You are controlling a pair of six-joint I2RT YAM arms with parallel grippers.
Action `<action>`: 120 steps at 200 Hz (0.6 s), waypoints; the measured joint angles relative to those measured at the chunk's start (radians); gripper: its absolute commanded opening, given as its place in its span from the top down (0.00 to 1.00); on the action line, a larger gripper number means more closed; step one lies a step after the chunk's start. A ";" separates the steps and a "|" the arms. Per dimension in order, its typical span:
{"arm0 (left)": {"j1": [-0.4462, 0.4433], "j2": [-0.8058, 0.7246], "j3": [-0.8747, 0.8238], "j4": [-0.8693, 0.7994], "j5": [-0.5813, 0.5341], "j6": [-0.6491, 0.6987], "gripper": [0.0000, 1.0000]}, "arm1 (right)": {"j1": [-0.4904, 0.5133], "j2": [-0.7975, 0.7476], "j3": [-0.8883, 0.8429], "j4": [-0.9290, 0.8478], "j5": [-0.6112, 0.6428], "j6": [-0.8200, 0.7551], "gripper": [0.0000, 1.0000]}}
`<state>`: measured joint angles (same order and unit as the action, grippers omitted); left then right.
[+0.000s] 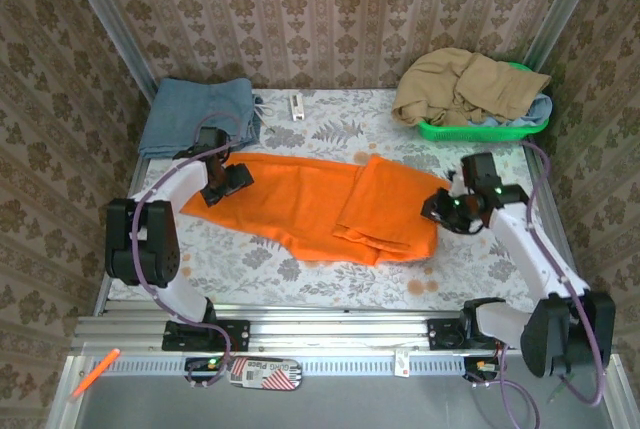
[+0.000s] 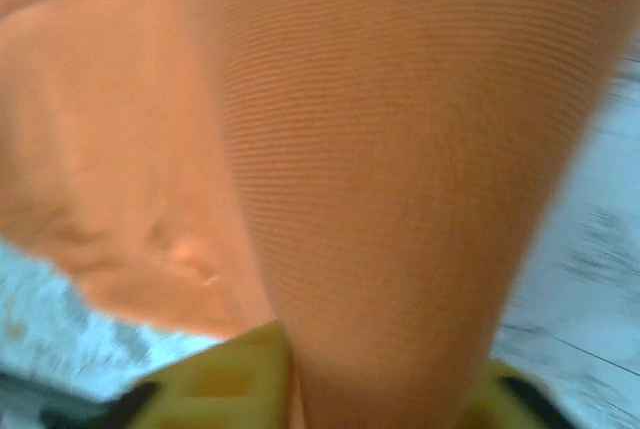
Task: Fold and stack the trousers
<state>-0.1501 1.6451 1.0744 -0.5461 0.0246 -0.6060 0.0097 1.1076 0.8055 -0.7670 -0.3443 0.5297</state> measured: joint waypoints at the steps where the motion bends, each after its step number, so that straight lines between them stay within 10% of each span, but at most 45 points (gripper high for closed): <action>1: 0.000 -0.001 -0.002 0.002 0.000 0.000 0.17 | -0.004 -0.004 -0.003 -0.002 0.004 0.001 0.00; 29: -0.003 -0.021 -0.046 0.010 0.000 0.000 0.17 | -0.080 -0.100 -0.034 -0.046 0.135 0.037 0.02; 65: -0.019 -0.062 -0.062 0.008 0.001 0.001 0.17 | -0.057 -0.157 0.011 -0.063 0.215 0.042 0.37; 90: -0.045 -0.128 -0.082 0.009 0.000 0.001 0.17 | 0.116 -0.098 0.040 -0.056 0.254 0.051 0.50; 120: -0.072 -0.171 -0.108 0.010 0.000 0.001 0.17 | 0.460 0.127 0.152 -0.053 0.335 0.053 0.31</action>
<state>-0.2226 1.4742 0.9661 -0.5365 0.0250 -0.6048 0.4698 1.2346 0.9573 -0.8200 -0.0093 0.5827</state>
